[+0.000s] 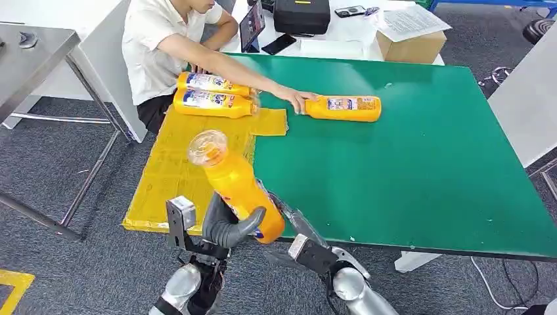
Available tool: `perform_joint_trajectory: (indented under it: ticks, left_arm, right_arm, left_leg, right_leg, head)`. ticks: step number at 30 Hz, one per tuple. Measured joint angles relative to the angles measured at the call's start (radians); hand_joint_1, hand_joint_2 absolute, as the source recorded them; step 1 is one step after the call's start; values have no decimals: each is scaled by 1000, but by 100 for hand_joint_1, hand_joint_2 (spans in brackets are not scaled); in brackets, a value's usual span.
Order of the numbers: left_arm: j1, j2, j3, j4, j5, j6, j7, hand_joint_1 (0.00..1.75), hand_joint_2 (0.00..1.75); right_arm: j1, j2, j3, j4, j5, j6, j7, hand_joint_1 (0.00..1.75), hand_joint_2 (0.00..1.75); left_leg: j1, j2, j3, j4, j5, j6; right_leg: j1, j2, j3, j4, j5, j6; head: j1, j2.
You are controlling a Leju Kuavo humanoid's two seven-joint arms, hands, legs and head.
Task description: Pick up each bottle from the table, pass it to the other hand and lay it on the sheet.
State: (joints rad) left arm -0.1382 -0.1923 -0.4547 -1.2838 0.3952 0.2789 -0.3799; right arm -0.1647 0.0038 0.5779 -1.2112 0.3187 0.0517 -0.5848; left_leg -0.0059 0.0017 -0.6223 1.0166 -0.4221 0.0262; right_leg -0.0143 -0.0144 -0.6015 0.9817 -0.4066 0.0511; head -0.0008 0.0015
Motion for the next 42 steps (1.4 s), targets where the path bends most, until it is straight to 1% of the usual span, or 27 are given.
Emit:
perform_joint_trajectory:
  ticks: [2,4,5,7,8,9,11,12,16,19,21,22,23,27,31,35,36,37,38,42]
  left_arm:
    - [-39,7,15,63,-152,155,-45,175,175]
    - [-64,15,37,113,-374,338,-102,175,175]
    - [-71,18,46,125,-434,366,-103,175,175]
    - [-72,21,75,139,-502,370,-94,175,175]
    - [-72,24,90,148,-593,385,-86,175,175]
    - [-73,26,102,154,-660,390,-76,175,175]
    - [-79,30,126,171,-737,366,-45,175,175]
    - [-78,33,134,179,-740,360,-36,175,175]
    - [-98,38,151,225,-807,381,-23,175,175]
    - [-139,45,152,296,-990,400,39,175,175]
    - [-177,48,151,352,-1067,368,87,175,175]
    - [-196,51,150,384,-1089,342,105,175,175]
    - [-216,52,150,411,-1097,319,113,175,175]
    - [-275,51,148,498,-1112,257,127,175,175]
    - [-340,40,120,569,-1162,147,167,175,175]
    - [-375,29,98,616,-1171,119,181,175,175]
    - [-379,28,96,621,-1172,119,182,161,175]
    - [-384,27,94,628,-1172,119,182,56,175]
    - [-388,26,92,634,-1172,119,183,2,175]
    - [-403,21,86,656,-1180,112,194,0,175]
  right_arm:
    - [26,8,1,1,70,-116,-21,0,0]
    - [63,22,-3,1,142,-285,-52,0,0]
    - [77,30,-10,1,161,-360,-62,0,0]
    - [95,46,-31,1,214,-555,-89,0,0]
    - [105,55,-49,0,241,-671,-104,0,0]
    - [115,62,-63,-7,254,-714,-106,0,0]
    - [142,77,-103,-50,260,-741,-109,0,0]
    - [149,85,-115,-65,258,-744,-110,0,175]
    - [169,102,-142,-113,237,-745,-111,0,175]
    - [169,108,-138,-140,185,-745,-113,0,175]
    - [165,108,-133,-144,167,-745,-113,0,175]
    - [161,108,-130,-144,184,-745,-113,0,175]
    - [159,108,-130,-144,209,-745,-113,0,0]
    - [149,116,-129,-143,229,-745,-113,0,0]
    - [130,116,-102,-140,191,-745,-113,0,0]
    - [119,115,-79,-136,183,-745,-113,0,0]
    - [118,115,-77,-135,183,-745,-113,0,0]
    - [117,115,-74,-134,182,-745,-113,0,0]
    - [116,115,-73,-134,183,-745,-113,0,0]
    - [109,114,-60,-128,172,-745,-113,0,0]
  left_leg:
    - [0,0,0,0,0,0]
    - [0,0,0,0,0,0]
    - [1,0,0,0,0,0]
    - [1,0,0,0,0,0]
    - [1,1,0,0,0,0]
    - [1,1,0,0,0,0]
    - [0,0,-1,0,0,0]
    - [0,1,-1,0,0,0]
    - [0,0,-1,0,0,0]
    - [0,0,-1,0,0,0]
    - [0,0,-1,0,1,-1]
    - [0,0,-1,0,1,-1]
    - [0,0,-1,0,1,-1]
    - [0,0,-1,0,1,-1]
    - [0,-1,-1,0,1,-1]
    - [0,0,-1,0,1,-1]
    - [0,0,-1,0,1,-1]
    - [0,-1,-1,0,1,-1]
    - [0,-1,-1,0,1,-1]
    - [0,-1,-1,0,1,-1]
  right_leg:
    - [0,0,0,0,0,0]
    - [0,0,0,0,0,0]
    - [0,0,0,1,0,0]
    - [0,0,0,1,0,0]
    - [0,0,-1,1,0,0]
    - [0,0,-1,1,0,0]
    - [0,0,-1,0,0,0]
    - [0,0,-1,0,0,0]
    - [0,-1,-1,0,0,0]
    - [0,0,-1,0,0,0]
    - [0,0,-1,1,0,0]
    - [0,0,-1,1,1,0]
    - [0,0,-1,1,1,0]
    - [0,0,-1,1,1,0]
    - [0,-1,-1,1,0,0]
    - [0,-1,-1,1,0,0]
    - [0,-1,-1,1,0,0]
    - [0,-1,-1,1,0,0]
    - [0,-1,-1,1,0,0]
    - [0,-1,0,1,0,0]
  head:
    - [0,0]
    - [0,0]
    - [0,0]
    - [0,0]
    - [0,0]
    - [0,0]
    - [0,0]
    - [0,0]
    - [1,0]
    - [0,0]
    - [0,0]
    - [0,0]
    - [0,0]
    - [0,0]
    - [0,0]
    - [0,0]
    - [0,0]
    - [0,0]
    - [0,0]
    - [0,0]
